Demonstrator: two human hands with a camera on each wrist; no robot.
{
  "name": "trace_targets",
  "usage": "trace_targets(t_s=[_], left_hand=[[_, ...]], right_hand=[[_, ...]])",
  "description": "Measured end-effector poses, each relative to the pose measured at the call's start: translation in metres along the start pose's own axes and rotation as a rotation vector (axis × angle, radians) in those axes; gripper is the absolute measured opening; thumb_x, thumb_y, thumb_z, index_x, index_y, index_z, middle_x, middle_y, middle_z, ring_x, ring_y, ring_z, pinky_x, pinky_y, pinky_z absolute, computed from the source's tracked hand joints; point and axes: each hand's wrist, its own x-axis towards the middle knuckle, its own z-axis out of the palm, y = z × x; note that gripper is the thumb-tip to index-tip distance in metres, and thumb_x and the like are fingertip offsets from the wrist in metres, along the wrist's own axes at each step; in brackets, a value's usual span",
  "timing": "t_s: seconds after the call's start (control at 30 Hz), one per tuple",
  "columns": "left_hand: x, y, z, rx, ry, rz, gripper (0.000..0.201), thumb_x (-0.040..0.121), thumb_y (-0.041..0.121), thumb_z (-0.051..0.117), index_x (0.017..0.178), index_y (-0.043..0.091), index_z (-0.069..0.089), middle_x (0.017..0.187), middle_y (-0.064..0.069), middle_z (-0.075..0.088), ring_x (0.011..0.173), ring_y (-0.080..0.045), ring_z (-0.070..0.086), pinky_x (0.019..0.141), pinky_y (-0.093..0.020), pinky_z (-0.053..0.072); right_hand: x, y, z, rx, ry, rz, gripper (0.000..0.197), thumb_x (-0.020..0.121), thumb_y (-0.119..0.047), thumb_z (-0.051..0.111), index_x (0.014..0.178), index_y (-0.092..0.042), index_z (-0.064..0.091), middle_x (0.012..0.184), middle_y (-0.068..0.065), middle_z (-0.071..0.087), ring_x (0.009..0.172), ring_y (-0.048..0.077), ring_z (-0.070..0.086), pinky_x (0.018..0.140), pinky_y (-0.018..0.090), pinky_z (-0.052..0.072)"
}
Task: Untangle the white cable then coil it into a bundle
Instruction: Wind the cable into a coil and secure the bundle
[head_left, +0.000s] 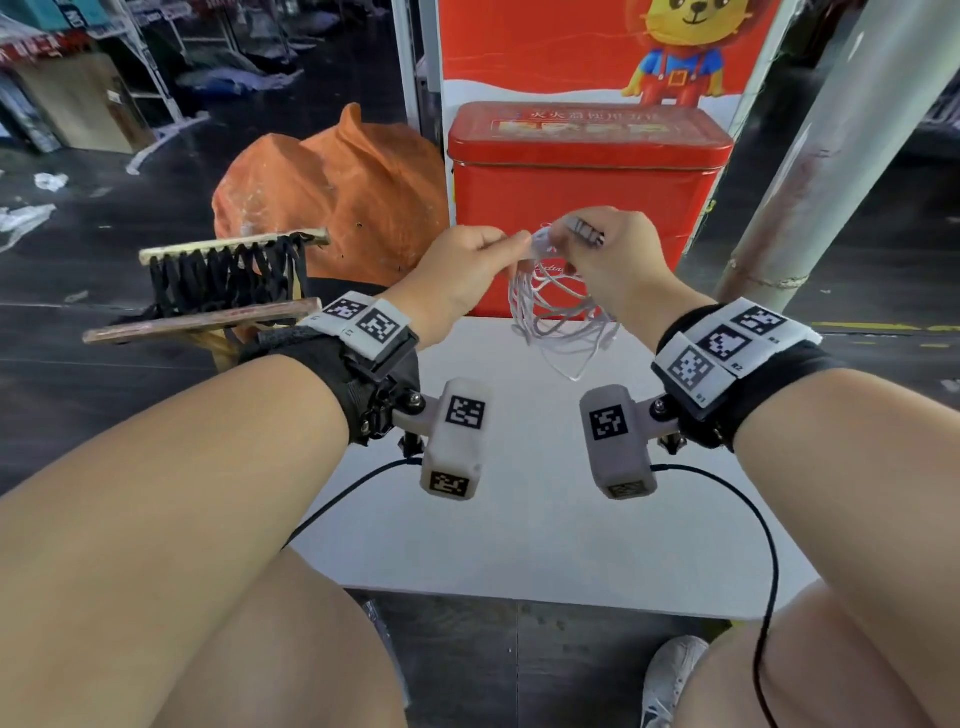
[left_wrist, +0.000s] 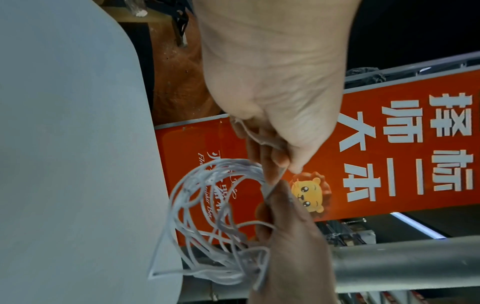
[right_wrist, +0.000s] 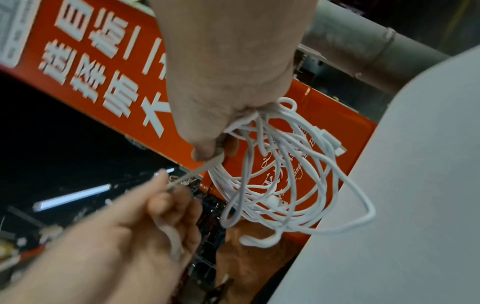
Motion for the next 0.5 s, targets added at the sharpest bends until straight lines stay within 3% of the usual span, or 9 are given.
trace_targets(t_s=[0.07, 0.1, 0.2, 0.33, 0.43, 0.5], left_hand=[[-0.001, 0.004, 0.003, -0.024, -0.044, -0.024, 0.043, 0.098, 0.022, 0.05, 0.057, 0.009, 0.043, 0.049, 0.012, 0.055, 0.046, 0.005, 0.048, 0.063, -0.013, 0.037], [-0.001, 0.006, 0.004, -0.052, -0.062, -0.04, 0.043, 0.098, 0.021, 0.05, 0.057, 0.01, 0.041, 0.052, 0.01, 0.059, 0.048, 0.004, 0.051, 0.063, -0.013, 0.041], [0.001, 0.006, 0.005, -0.162, -0.051, -0.109, 0.042, 0.098, 0.022, 0.05, 0.058, 0.012, 0.042, 0.057, 0.007, 0.065, 0.057, -0.005, 0.058, 0.064, -0.02, 0.047], [0.003, 0.008, -0.001, -0.315, 0.025, -0.2, 0.038, 0.098, 0.023, 0.051, 0.062, 0.013, 0.048, 0.061, 0.006, 0.068, 0.054, -0.008, 0.054, 0.055, -0.019, 0.045], [0.005, 0.008, -0.004, -0.363, 0.094, -0.265, 0.035, 0.096, 0.025, 0.054, 0.063, 0.014, 0.051, 0.061, 0.006, 0.068, 0.052, -0.007, 0.053, 0.053, -0.019, 0.044], [0.005, 0.008, -0.008, -0.388, 0.126, -0.301, 0.033, 0.094, 0.025, 0.056, 0.063, 0.015, 0.053, 0.061, 0.006, 0.069, 0.051, -0.006, 0.054, 0.053, -0.019, 0.043]], right_hand=[[0.001, 0.005, 0.002, -0.056, -0.028, -0.021, 0.022, 0.093, -0.023, 0.057, 0.105, -0.01, 0.069, 0.106, 0.005, 0.067, 0.086, 0.013, 0.056, 0.071, 0.02, 0.045], [0.002, 0.005, 0.003, -0.065, -0.032, -0.021, 0.024, 0.093, -0.024, 0.056, 0.112, -0.013, 0.067, 0.113, 0.002, 0.065, 0.094, 0.013, 0.056, 0.078, 0.019, 0.043], [0.002, 0.006, 0.004, -0.082, -0.089, -0.017, 0.029, 0.096, -0.026, 0.052, 0.123, -0.018, 0.062, 0.116, 0.0, 0.063, 0.101, 0.014, 0.056, 0.089, 0.027, 0.044], [-0.003, 0.003, 0.005, -0.253, -0.191, -0.041, 0.025, 0.097, -0.028, 0.04, 0.105, -0.022, 0.063, 0.082, -0.004, 0.059, 0.07, 0.017, 0.052, 0.064, 0.03, 0.04], [-0.007, 0.001, 0.007, -0.367, -0.266, -0.072, 0.029, 0.098, -0.027, 0.033, 0.103, -0.017, 0.06, 0.084, 0.006, 0.061, 0.067, 0.026, 0.053, 0.059, 0.034, 0.038], [-0.011, -0.001, 0.009, -0.417, -0.321, -0.095, 0.031, 0.1, -0.028, 0.03, 0.106, -0.016, 0.058, 0.082, 0.008, 0.061, 0.063, 0.025, 0.052, 0.054, 0.032, 0.037]])
